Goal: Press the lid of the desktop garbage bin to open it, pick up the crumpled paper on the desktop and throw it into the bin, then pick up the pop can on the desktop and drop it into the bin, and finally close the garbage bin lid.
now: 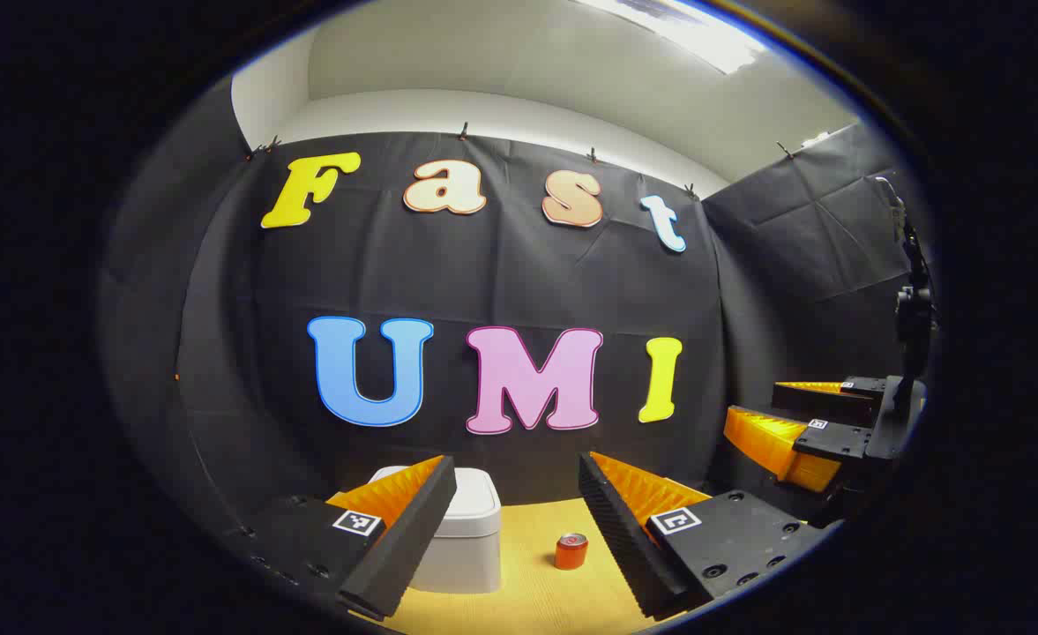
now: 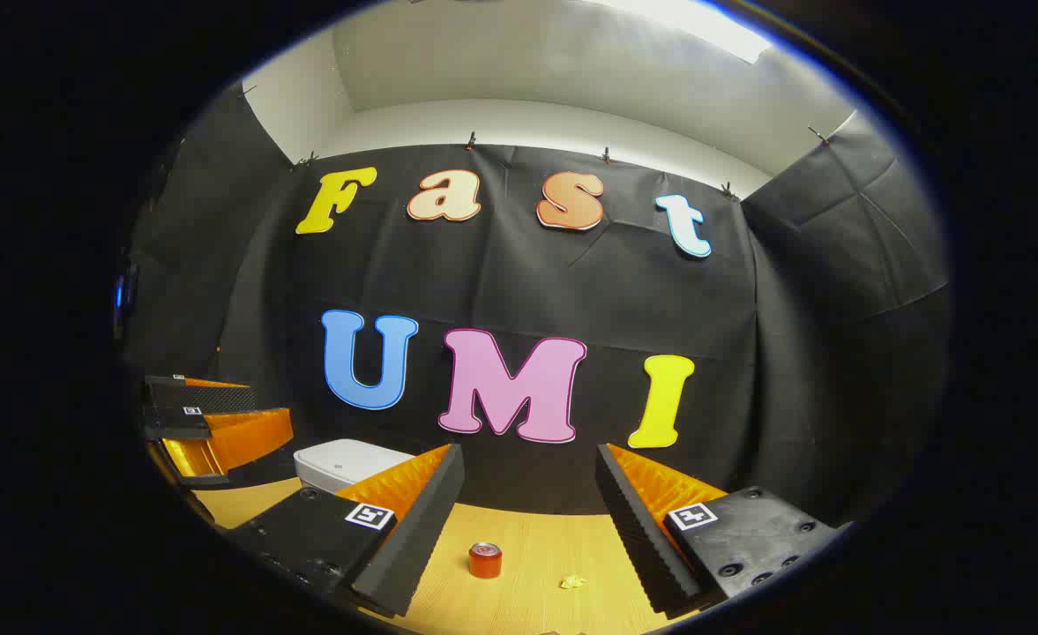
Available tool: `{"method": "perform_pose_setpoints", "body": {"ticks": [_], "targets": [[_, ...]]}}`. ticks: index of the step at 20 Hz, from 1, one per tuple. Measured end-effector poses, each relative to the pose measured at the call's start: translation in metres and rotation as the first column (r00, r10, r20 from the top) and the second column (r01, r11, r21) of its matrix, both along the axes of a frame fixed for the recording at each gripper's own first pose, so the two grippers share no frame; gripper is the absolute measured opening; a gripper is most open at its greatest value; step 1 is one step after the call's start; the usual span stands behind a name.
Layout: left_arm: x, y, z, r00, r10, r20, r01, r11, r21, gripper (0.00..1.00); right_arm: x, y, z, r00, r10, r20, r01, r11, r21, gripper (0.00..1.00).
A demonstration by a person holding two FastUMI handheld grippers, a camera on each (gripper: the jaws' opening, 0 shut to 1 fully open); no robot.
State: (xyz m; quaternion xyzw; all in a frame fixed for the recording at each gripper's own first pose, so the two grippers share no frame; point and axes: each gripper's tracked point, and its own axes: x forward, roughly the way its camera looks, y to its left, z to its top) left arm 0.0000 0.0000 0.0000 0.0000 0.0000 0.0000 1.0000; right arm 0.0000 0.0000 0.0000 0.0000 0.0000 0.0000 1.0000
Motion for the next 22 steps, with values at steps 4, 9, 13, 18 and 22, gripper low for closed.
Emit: {"method": "perform_pose_setpoints", "body": {"ticks": [4, 9, 13, 18, 22], "targets": [[-0.001, -0.009, 0.007, 1.000, -0.024, 0.009, 0.023, 0.999, 0.041, 0.95, -0.004, -0.003, -0.002, 1.000, -0.006, -0.009, 0.006, 1.000, 0.000, 0.96], [-0.001, -0.009, 0.000, 1.000, -0.012, -0.011, 0.012, 1.000, 0.009, 0.95, -0.009, -0.008, -0.003, 1.000, -0.014, -0.016, 0.014, 1.000, 0.006, 0.96], [0.001, 0.003, -0.002, 1.000, 0.014, -0.020, -0.014, 1.000, 0.020, 0.95, -0.013, -0.011, -0.004, 0.999, -0.015, -0.029, 0.015, 1.000, 0.011, 0.96], [0.001, 0.012, 0.000, 0.999, 0.041, -0.019, -0.041, 0.999, 0.026, 0.95, -0.018, -0.013, -0.007, 0.999, -0.005, -0.046, 0.005, 1.000, 0.007, 0.96], [0.000, 0.014, 0.002, 0.998, 0.055, -0.023, -0.055, 0.998, 0.025, 0.95, -0.021, -0.015, -0.010, 0.998, 0.000, -0.057, 0.001, 1.000, 0.013, 0.96]]}}
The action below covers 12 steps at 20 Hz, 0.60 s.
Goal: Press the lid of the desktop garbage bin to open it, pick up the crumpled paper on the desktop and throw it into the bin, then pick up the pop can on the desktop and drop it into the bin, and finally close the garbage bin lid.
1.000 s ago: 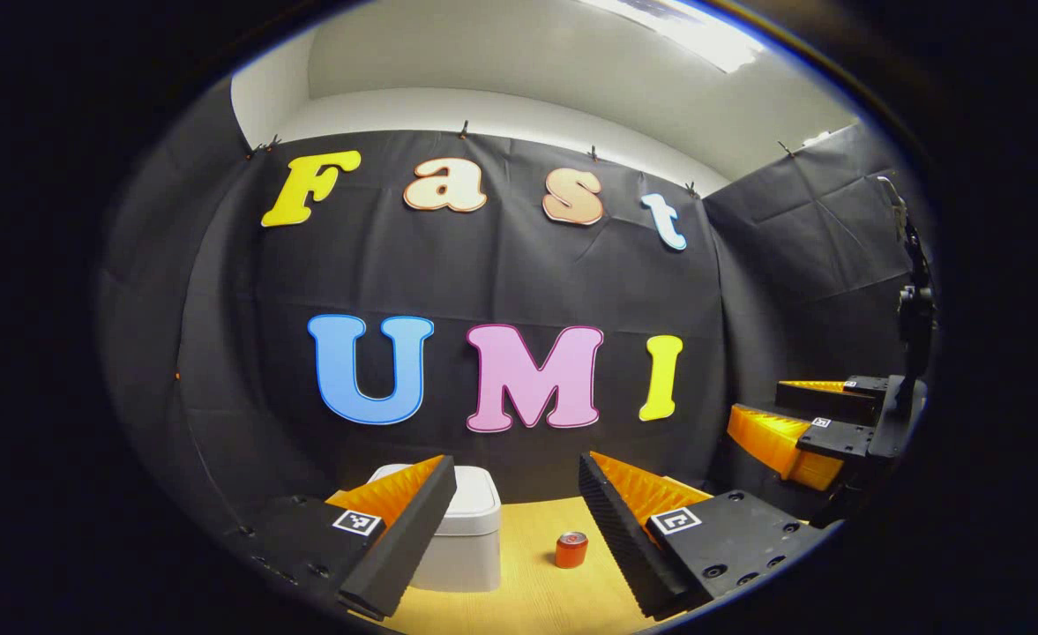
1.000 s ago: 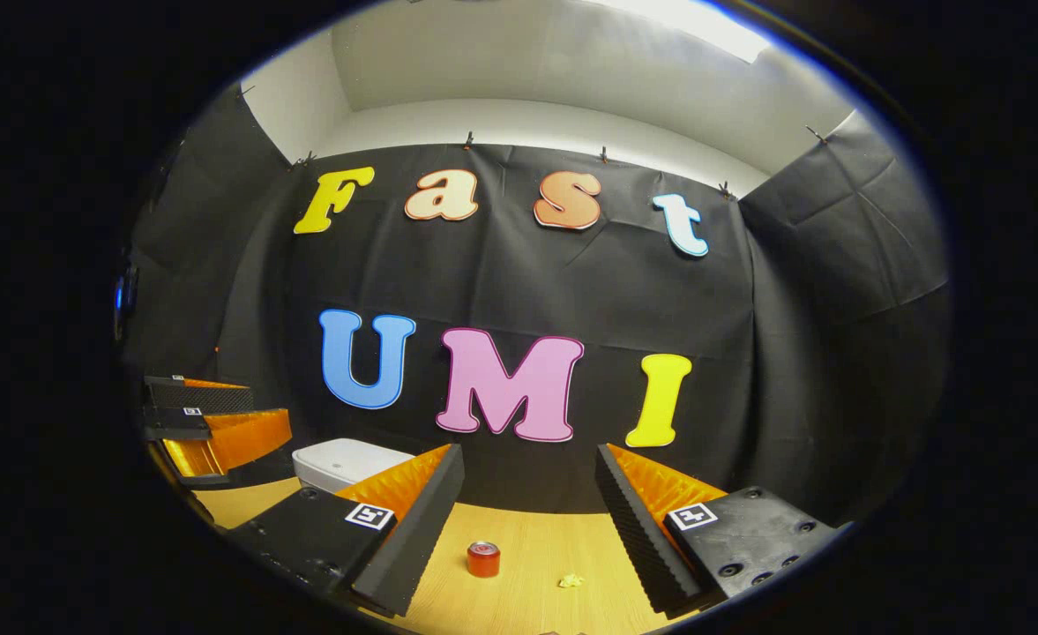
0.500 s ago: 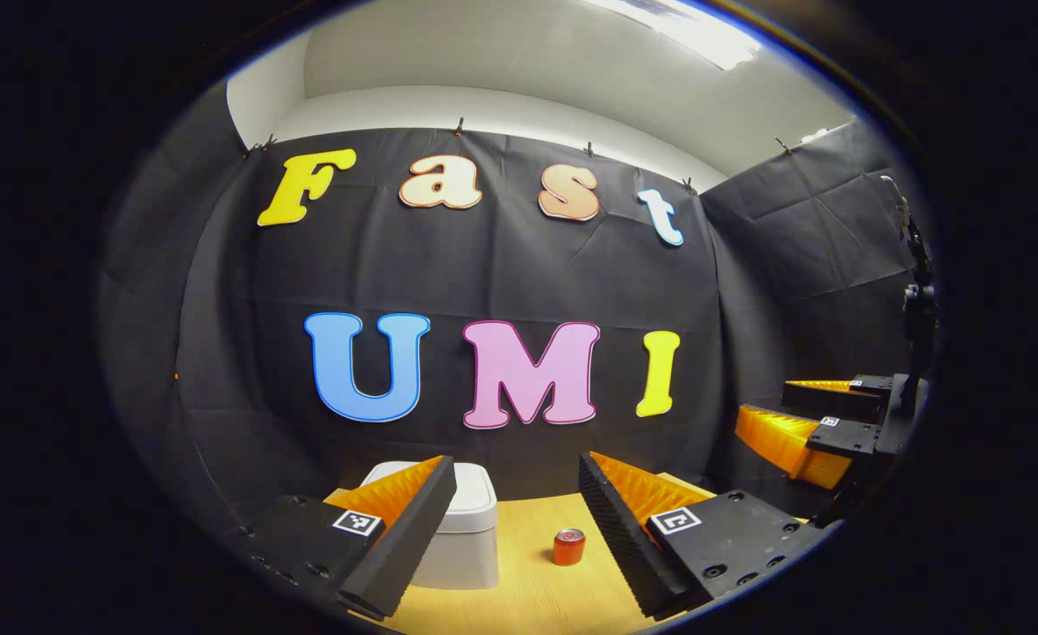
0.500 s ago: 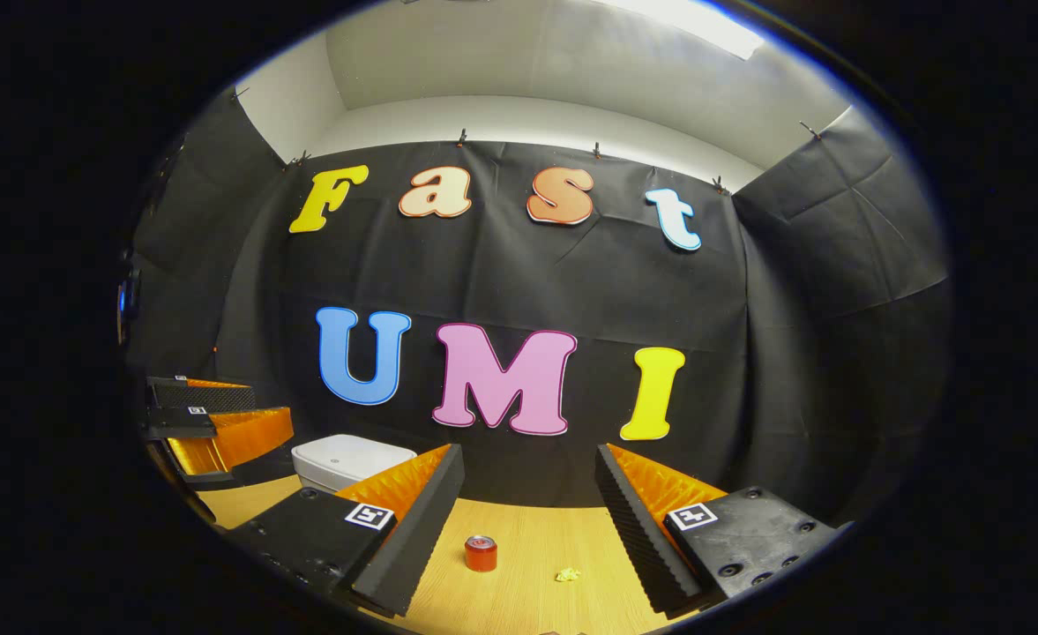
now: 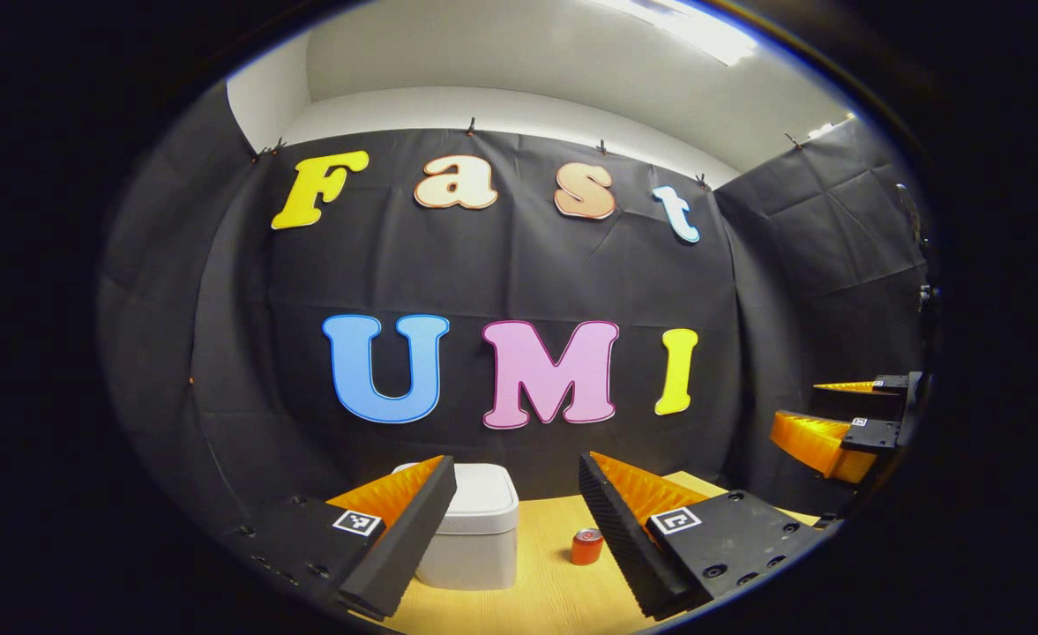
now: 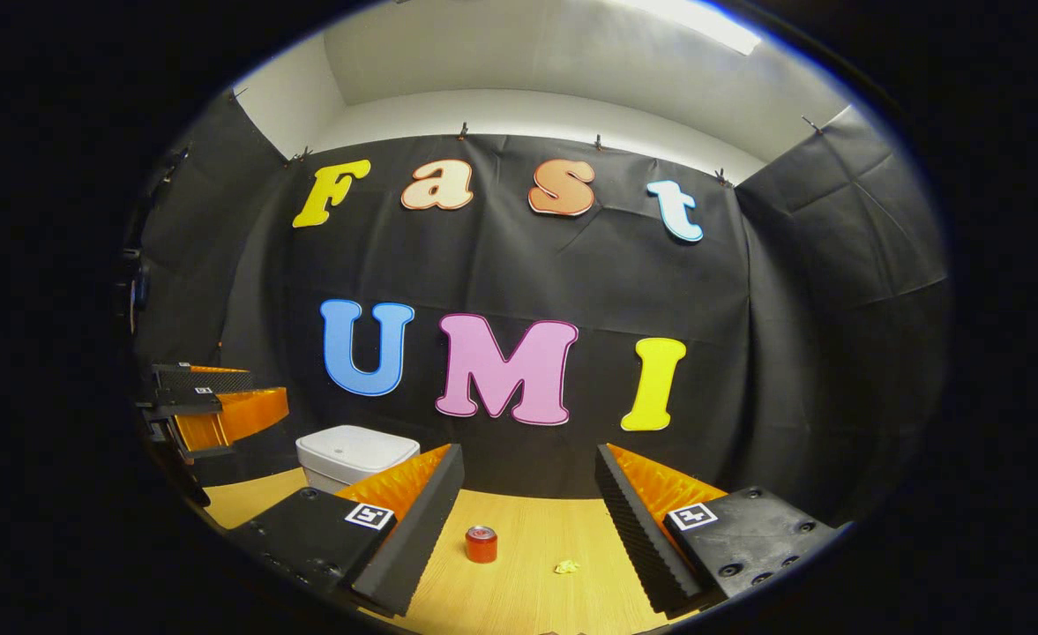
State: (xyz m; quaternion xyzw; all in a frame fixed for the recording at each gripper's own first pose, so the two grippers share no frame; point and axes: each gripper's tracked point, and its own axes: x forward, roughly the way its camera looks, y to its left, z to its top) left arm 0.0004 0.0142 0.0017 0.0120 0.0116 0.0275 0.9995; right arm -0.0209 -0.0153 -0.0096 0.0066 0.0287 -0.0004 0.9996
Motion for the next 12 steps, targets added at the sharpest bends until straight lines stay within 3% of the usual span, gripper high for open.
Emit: {"method": "perform_pose_setpoints", "body": {"ticks": [12], "targets": [[0.022, 0.018, -0.015, 0.997, 0.048, -0.056, -0.049, 0.999, -0.013, 0.92, 0.001, 0.007, -0.021, 0.997, 0.060, -0.056, -0.061, 0.998, -0.001, 0.96]]}}
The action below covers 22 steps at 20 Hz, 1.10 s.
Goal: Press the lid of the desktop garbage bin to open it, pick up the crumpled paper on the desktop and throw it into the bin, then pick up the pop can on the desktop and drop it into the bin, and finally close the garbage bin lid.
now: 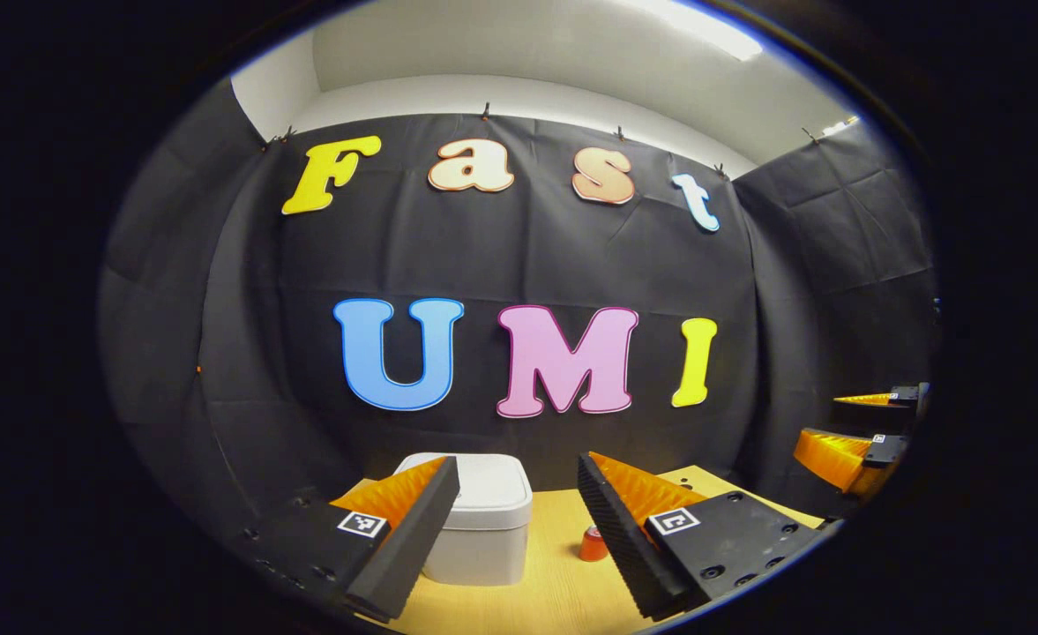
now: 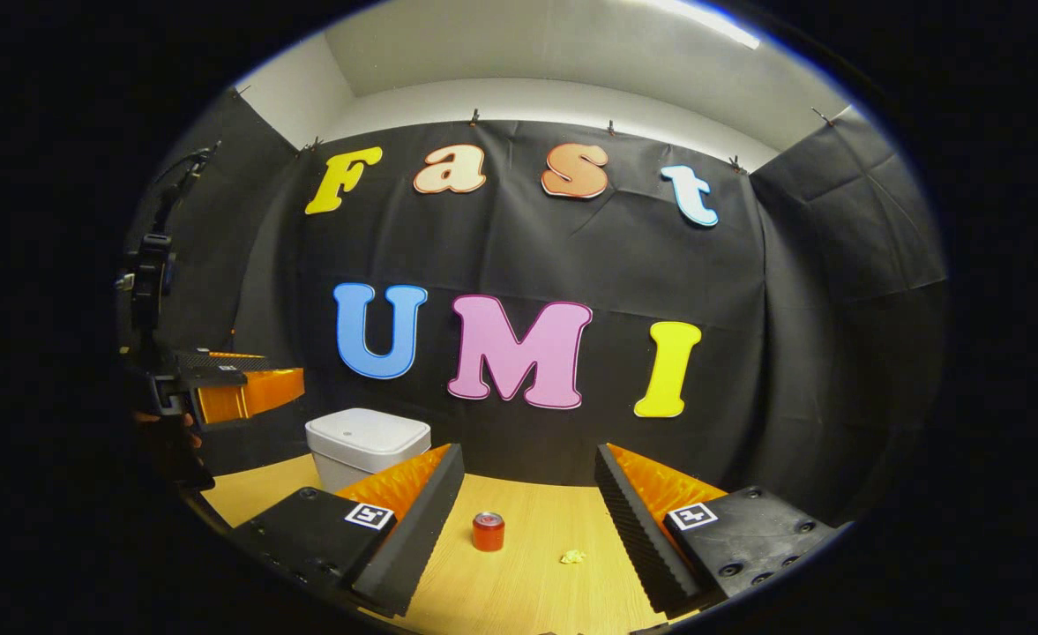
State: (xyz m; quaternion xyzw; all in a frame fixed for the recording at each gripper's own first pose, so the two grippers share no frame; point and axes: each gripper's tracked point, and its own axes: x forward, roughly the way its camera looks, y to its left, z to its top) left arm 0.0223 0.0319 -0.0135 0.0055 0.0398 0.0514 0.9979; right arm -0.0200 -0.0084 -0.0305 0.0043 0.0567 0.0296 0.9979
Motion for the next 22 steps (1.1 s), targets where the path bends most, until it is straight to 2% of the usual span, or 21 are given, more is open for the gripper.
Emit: {"method": "perform_pose_setpoints", "body": {"ticks": [1, 2, 4, 5, 9, 10, 13, 14, 16, 19, 22], "targets": [[0.004, 0.003, -0.001, 1.000, 0.006, -0.005, -0.006, 1.000, 0.007, 0.90, 0.000, -0.001, -0.002, 1.000, 0.004, -0.002, -0.004, 1.000, 0.002, 0.96], [0.008, 0.008, -0.001, 1.000, 0.017, -0.016, -0.017, 1.000, 0.010, 0.80, 0.002, -0.001, -0.004, 1.000, 0.007, -0.005, -0.007, 1.000, 0.004, 0.96], [0.017, 0.013, -0.001, 0.999, 0.024, -0.026, -0.024, 1.000, 0.016, 0.71, 0.004, -0.002, -0.007, 1.000, 0.008, -0.015, -0.008, 1.000, 0.008, 0.96], [0.022, 0.015, 0.000, 0.999, 0.029, -0.024, -0.029, 1.000, 0.005, 0.71, 0.006, -0.003, -0.012, 1.000, 0.009, -0.022, -0.009, 1.000, 0.010, 0.96], [0.047, 0.030, 0.003, 0.998, 0.049, -0.032, -0.050, 0.998, -0.024, 0.50, 0.015, -0.006, -0.023, 0.999, 0.010, -0.049, -0.009, 1.000, 0.020, 0.96], [0.054, 0.033, 0.002, 0.998, 0.048, -0.033, -0.048, 0.999, -0.022, 0.41, 0.018, -0.007, -0.025, 0.999, 0.009, -0.053, -0.008, 1.000, 0.024, 0.96], [0.076, 0.048, -0.002, 0.997, 0.069, -0.026, -0.069, 0.998, 0.016, 0.29, 0.025, -0.008, -0.032, 0.997, 0.014, -0.073, -0.011, 0.999, 0.030, 0.96], [0.084, 0.053, -0.005, 0.996, 0.080, -0.024, -0.079, 0.996, 0.031, 0.20, 0.028, -0.007, -0.034, 0.997, 0.017, -0.079, -0.014, 0.999, 0.038, 0.96], [0.100, 0.057, -0.012, 0.997, 0.069, -0.027, -0.068, 0.997, 0.029, 0.10, 0.034, -0.007, -0.037, 0.996, 0.019, -0.085, -0.015, 0.999, 0.045, 0.96], [0.128, 0.068, -0.040, 0.997, 0.047, -0.054, -0.046, 0.999, 0.021, 0.07, 0.040, -0.006, -0.050, 0.994, 0.030, -0.107, -0.025, 0.998, 0.052, 0.96], [0.152, 0.077, -0.078, 0.989, 0.038, -0.140, -0.044, 0.998, -0.038, 0.06, 0.047, -0.007, -0.058, 0.991, 0.035, -0.126, -0.029, 0.998, 0.055, 0.97]]}}
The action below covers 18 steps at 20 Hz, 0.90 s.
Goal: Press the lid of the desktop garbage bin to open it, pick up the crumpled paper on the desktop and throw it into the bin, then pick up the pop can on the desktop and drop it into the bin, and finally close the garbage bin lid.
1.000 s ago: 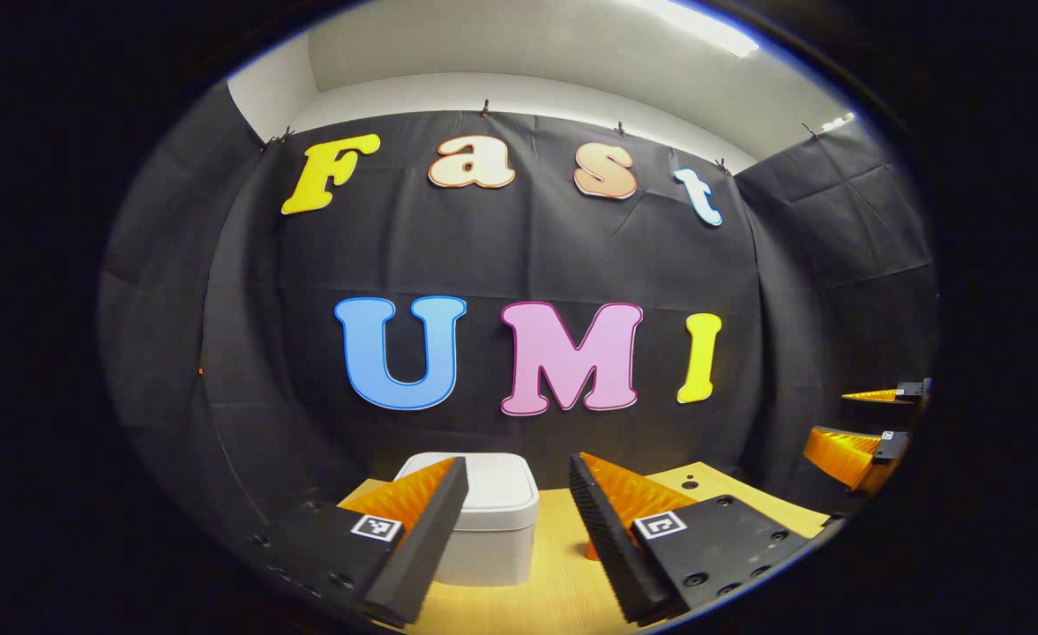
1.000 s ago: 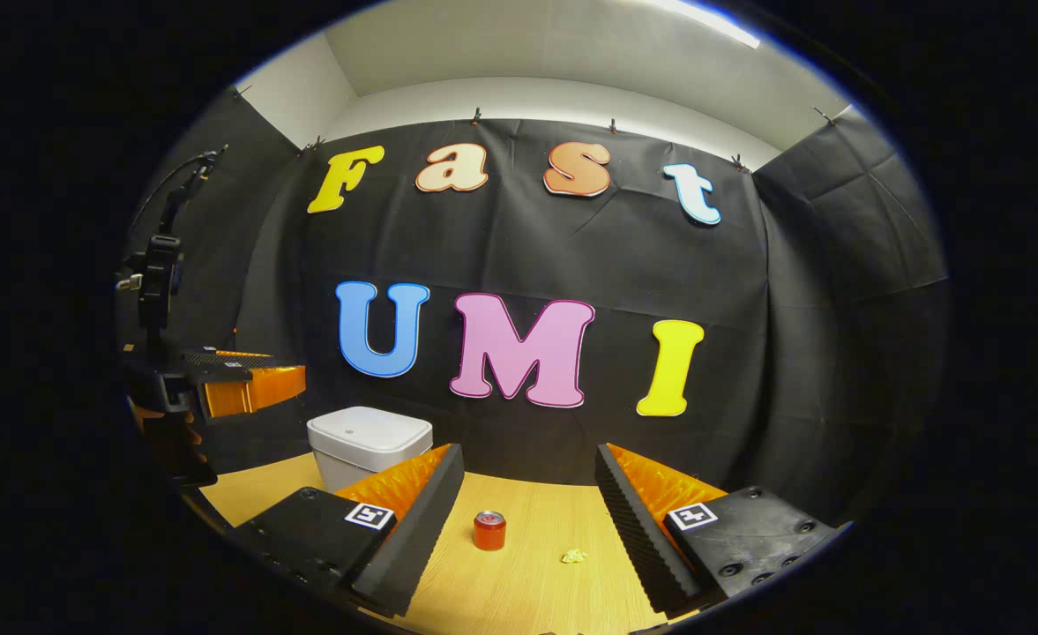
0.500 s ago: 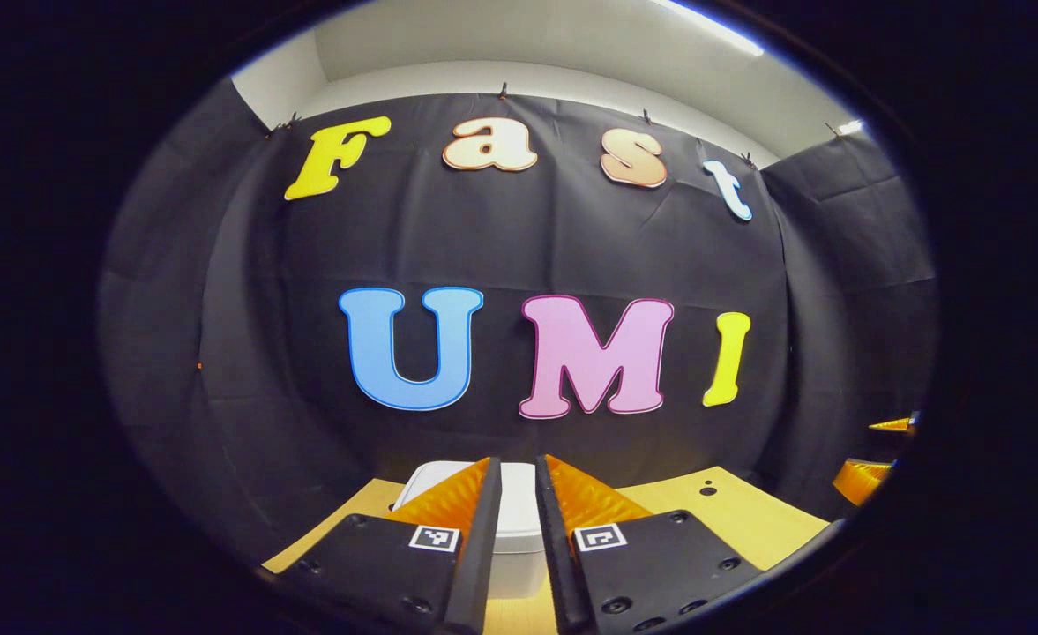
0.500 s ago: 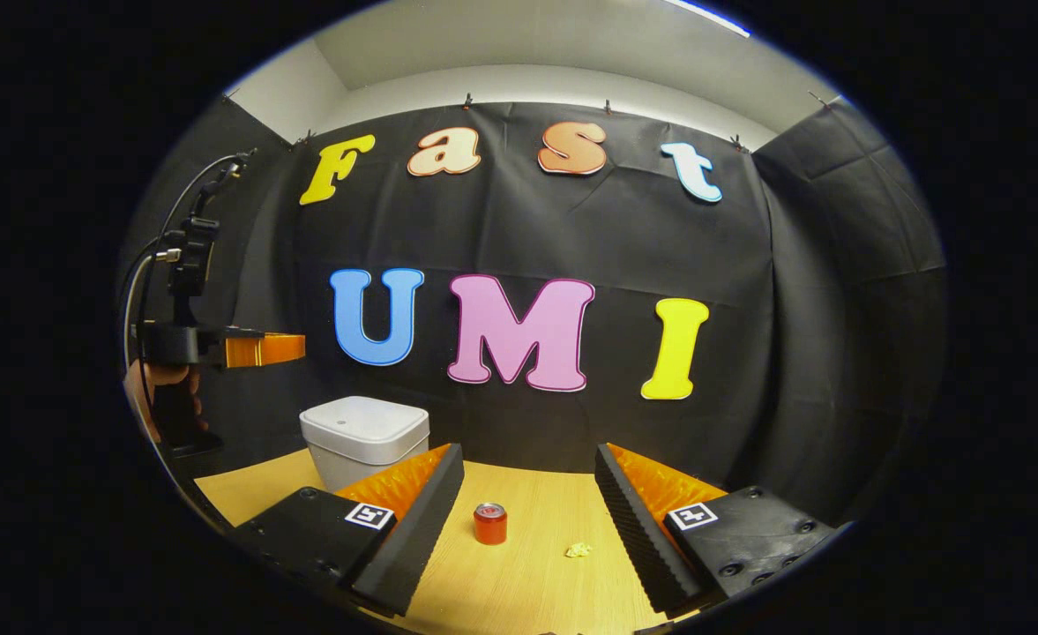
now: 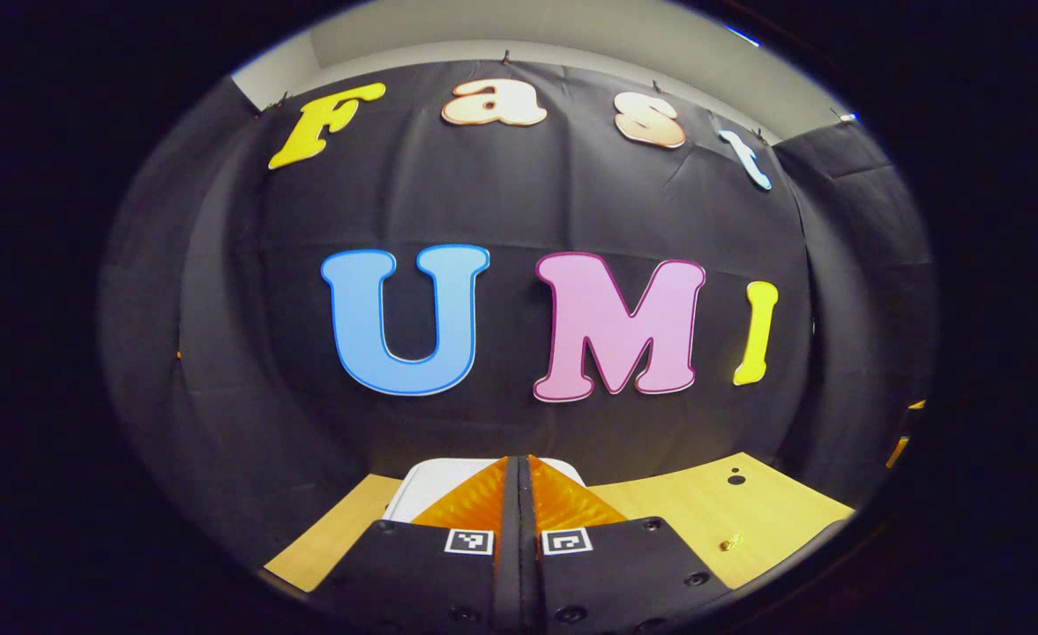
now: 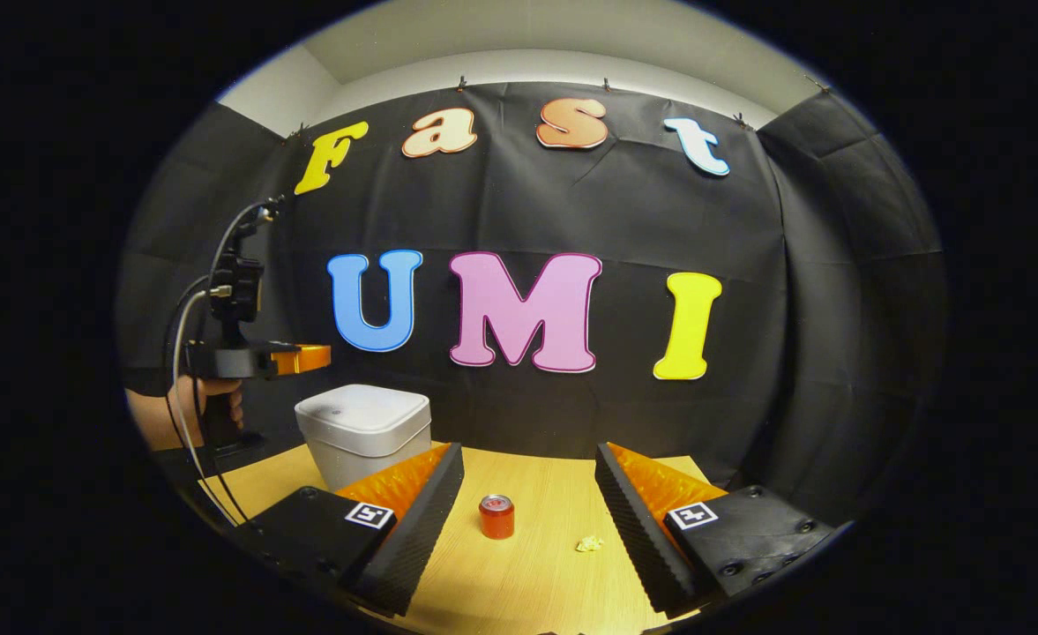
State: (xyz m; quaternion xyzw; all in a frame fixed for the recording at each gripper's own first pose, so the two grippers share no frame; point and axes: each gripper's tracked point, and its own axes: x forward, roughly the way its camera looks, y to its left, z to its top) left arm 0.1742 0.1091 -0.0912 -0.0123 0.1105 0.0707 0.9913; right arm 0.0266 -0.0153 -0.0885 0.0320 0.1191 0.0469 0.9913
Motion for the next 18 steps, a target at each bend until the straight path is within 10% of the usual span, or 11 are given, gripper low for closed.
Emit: {"method": "perform_pose_setpoints", "body": {"ticks": [10, 18], "targets": [[0.017, 0.014, -0.088, 0.964, 0.005, -0.267, -0.011, 1.000, -0.022, 0.06, 0.018, -0.016, -0.007, 0.999, -0.035, 0.003, 0.035, 0.999, 0.006, 0.96], [0.012, 0.012, -0.097, 0.961, -0.007, -0.278, -0.006, 0.999, -0.044, 0.06, 0.019, -0.016, -0.004, 0.998, -0.062, 0.012, 0.062, 0.998, 0.007, 0.96]]}}
